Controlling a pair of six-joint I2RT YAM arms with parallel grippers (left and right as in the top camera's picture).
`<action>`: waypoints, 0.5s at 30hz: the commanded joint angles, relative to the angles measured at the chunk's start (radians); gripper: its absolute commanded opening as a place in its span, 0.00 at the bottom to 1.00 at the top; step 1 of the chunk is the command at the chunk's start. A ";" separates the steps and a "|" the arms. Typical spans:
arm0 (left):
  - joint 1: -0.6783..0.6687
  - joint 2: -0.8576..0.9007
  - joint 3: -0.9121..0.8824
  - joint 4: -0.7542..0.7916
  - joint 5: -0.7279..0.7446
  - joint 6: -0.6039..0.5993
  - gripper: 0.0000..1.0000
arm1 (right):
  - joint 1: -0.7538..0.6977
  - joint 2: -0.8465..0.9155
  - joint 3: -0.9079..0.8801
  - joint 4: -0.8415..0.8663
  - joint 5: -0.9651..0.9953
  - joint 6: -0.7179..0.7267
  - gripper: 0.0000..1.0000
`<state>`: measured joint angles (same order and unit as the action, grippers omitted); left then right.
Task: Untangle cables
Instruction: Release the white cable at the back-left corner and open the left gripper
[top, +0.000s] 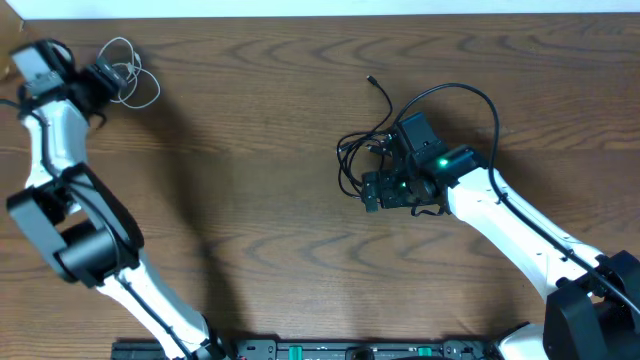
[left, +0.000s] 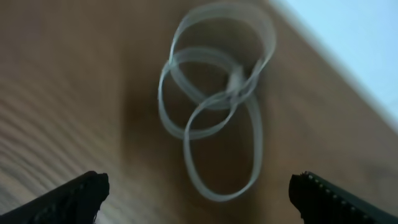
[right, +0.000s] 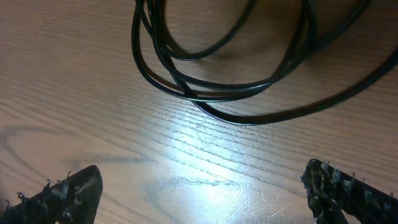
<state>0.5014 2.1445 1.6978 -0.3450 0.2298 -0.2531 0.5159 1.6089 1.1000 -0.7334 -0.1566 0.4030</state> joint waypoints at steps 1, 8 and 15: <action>-0.020 0.079 -0.015 -0.016 0.007 -0.014 0.98 | 0.003 -0.011 -0.005 0.004 0.008 0.011 0.99; -0.055 0.154 -0.015 0.055 0.069 -0.015 0.87 | 0.003 -0.011 -0.005 0.005 0.008 0.011 0.99; -0.095 0.219 -0.015 0.186 0.072 -0.040 0.19 | 0.003 -0.011 -0.005 0.003 0.008 0.011 0.99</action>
<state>0.4244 2.3180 1.6772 -0.2012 0.2920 -0.2855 0.5159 1.6089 1.1000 -0.7315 -0.1566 0.4030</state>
